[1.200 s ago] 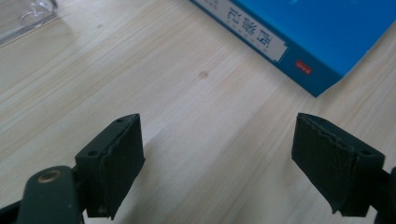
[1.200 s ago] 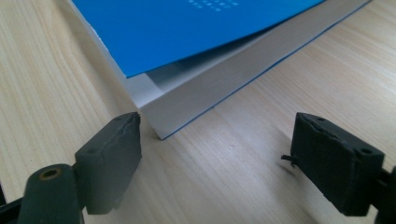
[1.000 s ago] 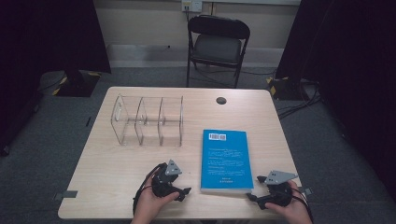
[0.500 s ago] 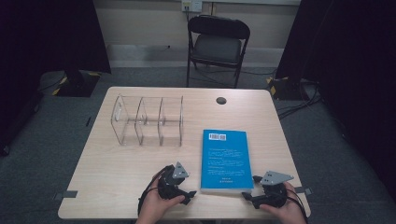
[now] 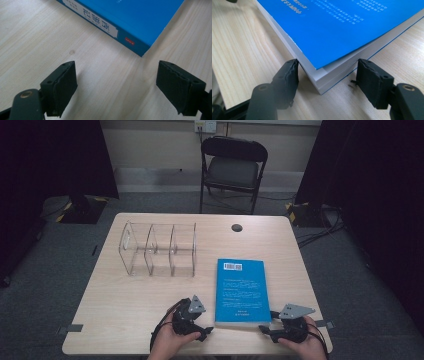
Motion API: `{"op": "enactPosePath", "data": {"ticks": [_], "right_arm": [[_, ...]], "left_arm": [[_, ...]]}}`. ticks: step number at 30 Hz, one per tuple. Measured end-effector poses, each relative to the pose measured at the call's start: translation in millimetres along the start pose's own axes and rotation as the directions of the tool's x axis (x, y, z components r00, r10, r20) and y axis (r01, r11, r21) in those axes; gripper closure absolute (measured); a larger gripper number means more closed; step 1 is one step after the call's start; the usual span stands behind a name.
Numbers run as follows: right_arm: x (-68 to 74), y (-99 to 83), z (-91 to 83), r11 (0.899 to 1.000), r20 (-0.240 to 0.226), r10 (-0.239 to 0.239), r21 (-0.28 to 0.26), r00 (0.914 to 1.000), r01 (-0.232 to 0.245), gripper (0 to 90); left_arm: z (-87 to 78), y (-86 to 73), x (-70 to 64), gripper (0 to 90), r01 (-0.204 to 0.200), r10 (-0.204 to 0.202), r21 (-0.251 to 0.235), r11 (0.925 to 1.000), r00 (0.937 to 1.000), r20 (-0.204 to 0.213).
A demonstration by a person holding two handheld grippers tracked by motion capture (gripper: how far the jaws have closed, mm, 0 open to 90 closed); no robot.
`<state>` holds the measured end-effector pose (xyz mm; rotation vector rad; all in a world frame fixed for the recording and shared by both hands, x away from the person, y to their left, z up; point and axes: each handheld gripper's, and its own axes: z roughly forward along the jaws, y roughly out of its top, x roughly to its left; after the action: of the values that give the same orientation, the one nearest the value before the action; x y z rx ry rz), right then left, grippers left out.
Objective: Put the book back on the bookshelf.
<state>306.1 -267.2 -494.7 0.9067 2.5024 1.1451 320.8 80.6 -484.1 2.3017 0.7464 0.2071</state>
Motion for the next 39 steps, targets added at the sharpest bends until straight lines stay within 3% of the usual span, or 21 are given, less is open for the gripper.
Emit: {"op": "enactPosePath", "data": {"ticks": [4, 10, 20, 30, 39], "right_arm": [[0.7, 2.2, -3.1, 1.000, -0.001, 0.009, -0.023, 1.0000, -0.009, 35.4], [1.5, 4.9, -4.3, 1.000, 0.002, 0.029, -0.008, 0.9996, -0.029, 36.0], [1.8, 8.3, -6.6, 0.999, 0.013, 0.034, -0.015, 0.9993, -0.034, 37.7], [2.8, 9.8, -8.1, 0.999, 0.018, 0.036, -0.030, 0.9992, -0.035, 37.7], [3.0, 11.9, -9.6, 0.998, 0.017, 0.045, -0.036, 0.9988, -0.044, 37.7]], "left_arm": [[0.9, 1.0, -1.2, 16.6, -0.010, 0.010, 0.008, 0.9999, 0.9999, 0.003], [1.1, 4.7, -4.3, 16.5, -0.021, 0.021, 0.022, 0.9995, 0.9997, 0.009], [2.6, 13.2, -9.7, 16.5, -0.043, 0.043, -0.002, 0.9991, 0.9987, 0.027], [1.9, 28.0, -17.6, 16.3, -0.101, 0.102, -0.021, 0.9947, 0.9937, 0.047], [16.3, 47.5, -26.0, 16.1, -0.140, 0.141, -0.026, 0.9899, 0.9879, 0.064]]}}
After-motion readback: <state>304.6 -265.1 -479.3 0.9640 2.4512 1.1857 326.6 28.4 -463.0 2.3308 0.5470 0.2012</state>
